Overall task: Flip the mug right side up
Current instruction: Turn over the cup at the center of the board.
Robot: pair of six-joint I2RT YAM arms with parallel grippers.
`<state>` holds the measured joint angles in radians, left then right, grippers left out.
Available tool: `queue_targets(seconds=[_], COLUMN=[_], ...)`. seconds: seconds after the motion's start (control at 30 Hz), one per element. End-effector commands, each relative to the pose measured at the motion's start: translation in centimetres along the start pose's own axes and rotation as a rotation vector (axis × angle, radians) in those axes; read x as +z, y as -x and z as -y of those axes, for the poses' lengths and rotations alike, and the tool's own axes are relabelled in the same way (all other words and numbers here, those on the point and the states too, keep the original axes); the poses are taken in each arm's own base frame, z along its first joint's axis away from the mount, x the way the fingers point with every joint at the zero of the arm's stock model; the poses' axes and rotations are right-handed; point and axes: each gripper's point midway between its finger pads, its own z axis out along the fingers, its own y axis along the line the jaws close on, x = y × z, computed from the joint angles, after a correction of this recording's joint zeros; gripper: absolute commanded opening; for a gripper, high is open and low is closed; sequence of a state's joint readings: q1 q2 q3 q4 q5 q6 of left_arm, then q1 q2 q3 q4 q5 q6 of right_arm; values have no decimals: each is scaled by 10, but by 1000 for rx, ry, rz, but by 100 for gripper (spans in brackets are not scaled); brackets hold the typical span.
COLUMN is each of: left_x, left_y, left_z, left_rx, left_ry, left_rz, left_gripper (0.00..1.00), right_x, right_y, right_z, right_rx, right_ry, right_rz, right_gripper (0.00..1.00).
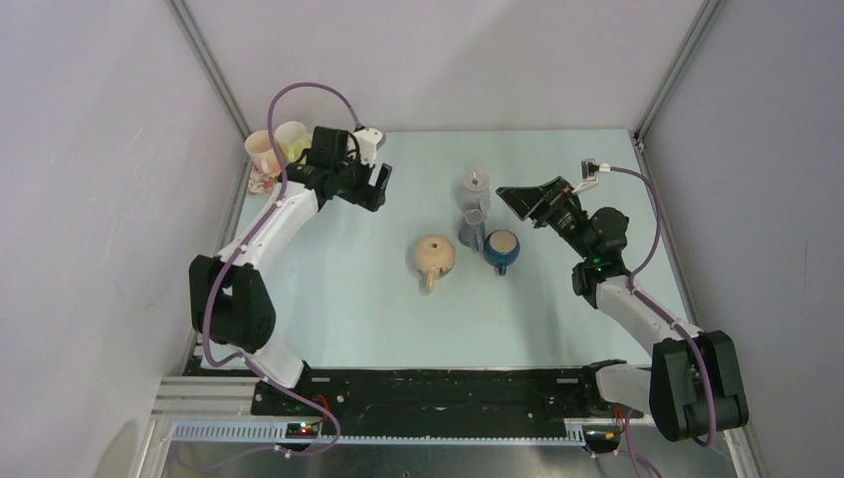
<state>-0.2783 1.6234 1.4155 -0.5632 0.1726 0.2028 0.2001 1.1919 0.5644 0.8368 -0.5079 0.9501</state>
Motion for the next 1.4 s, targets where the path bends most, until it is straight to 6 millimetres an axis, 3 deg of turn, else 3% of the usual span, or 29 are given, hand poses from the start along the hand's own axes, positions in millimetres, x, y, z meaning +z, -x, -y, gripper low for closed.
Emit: queue_targets(seconds=[0.0,0.13,0.3,0.67,1.03,1.37], left_x=[-4,0,1,-4,-4,-1], left_y=[12,6,8,18,20,16], left_z=[2,7,1,3,6,9], left_rx=[14,6,8,13,26,18], left_ry=[-18,-43,-13,-20,-14,-30], left_rz=[41,27,26,52,54,45], left_gripper=[83,79,85,86,75,54], right_x=[-1,-2,0,4,3,3], right_y=[23,24,21,10,12,12], right_z=[-17,-12,-8,-1,-3,-2], right_rx=[-31,-23,-19,-7,-20,-15], right_ry=[34,15,5,-11,-6,-9], right_rz=[62,63,57,29,35,34], right_gripper=[97,97,97,96,96,96])
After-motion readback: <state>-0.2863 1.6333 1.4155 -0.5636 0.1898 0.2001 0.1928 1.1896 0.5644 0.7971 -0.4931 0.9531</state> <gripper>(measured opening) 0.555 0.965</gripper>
